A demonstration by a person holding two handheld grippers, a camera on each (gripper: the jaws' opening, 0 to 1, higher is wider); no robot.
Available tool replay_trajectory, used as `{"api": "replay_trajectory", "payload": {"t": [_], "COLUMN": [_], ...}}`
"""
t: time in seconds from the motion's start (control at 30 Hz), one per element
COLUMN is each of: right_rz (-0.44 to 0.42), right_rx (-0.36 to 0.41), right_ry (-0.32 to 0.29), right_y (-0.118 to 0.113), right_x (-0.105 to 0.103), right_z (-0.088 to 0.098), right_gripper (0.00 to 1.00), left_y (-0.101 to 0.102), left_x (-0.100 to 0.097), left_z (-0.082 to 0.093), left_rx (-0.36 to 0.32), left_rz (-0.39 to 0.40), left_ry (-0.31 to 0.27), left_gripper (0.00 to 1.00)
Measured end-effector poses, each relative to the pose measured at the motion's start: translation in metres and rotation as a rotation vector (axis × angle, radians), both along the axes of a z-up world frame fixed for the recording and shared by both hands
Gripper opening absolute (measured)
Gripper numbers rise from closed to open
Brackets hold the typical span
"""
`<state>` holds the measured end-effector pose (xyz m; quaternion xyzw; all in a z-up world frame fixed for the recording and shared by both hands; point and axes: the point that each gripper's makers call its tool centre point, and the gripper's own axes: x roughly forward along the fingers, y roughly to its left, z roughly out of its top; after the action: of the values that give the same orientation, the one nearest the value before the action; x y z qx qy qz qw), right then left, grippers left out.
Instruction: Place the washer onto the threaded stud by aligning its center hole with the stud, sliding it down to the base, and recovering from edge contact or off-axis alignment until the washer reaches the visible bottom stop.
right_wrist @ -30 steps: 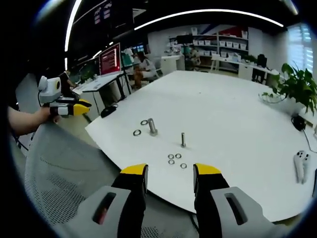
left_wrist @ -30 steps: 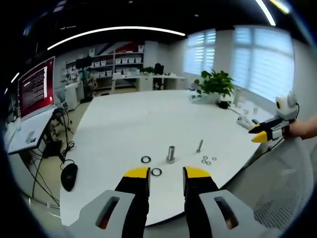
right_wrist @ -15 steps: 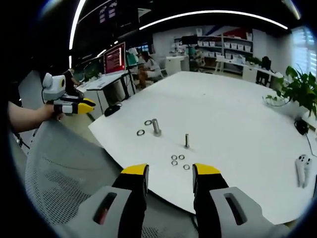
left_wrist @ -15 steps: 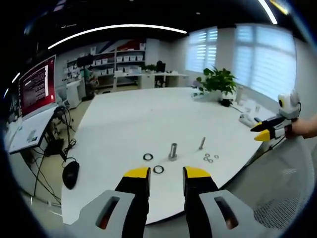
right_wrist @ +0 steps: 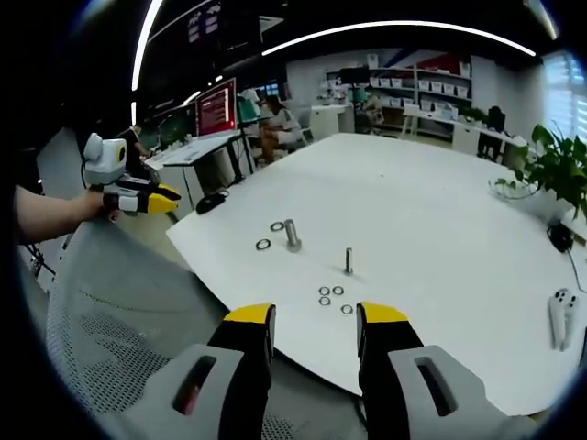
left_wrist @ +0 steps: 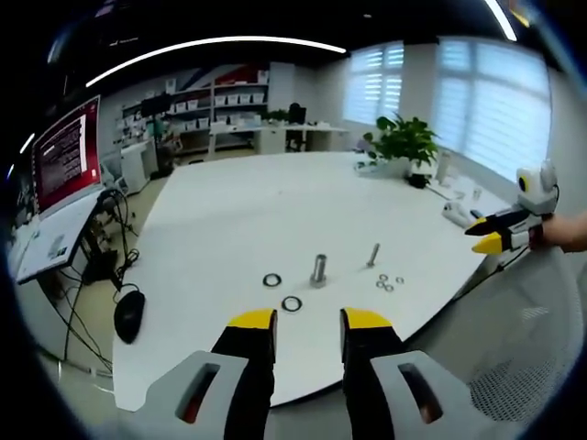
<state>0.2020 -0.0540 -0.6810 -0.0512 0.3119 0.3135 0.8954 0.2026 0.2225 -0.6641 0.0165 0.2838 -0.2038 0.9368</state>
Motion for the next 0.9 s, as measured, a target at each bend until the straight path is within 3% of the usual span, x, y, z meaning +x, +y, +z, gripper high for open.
{"api": "replay_trajectory", "payload": {"t": [0.67,0.77,0.9], "right_rz": [-0.002,0.003,0.004], "right_rx": [0.013,-0.005,0.002], "right_ry": [0.023,0.039,0.035], "right_y": [0.001,0.001,0.002], "right_x": [-0.002,-0.003,-0.004], "right_z": [-0.002,-0.006,-0.004], "right_gripper": [0.37,0.37,0.37], "left_y": [-0.005,0.004,0.000], "left_x": [0.000,0.000,0.000], "left_z": [0.004,-0.007,-0.001], "left_rx": [-0.021,0.029,-0.004], "left_rz": [-0.027,-0.001,-0.007], "left_ry": [-0.013,0.035,0.010], "left_gripper": [0.25,0.25,0.26]}}
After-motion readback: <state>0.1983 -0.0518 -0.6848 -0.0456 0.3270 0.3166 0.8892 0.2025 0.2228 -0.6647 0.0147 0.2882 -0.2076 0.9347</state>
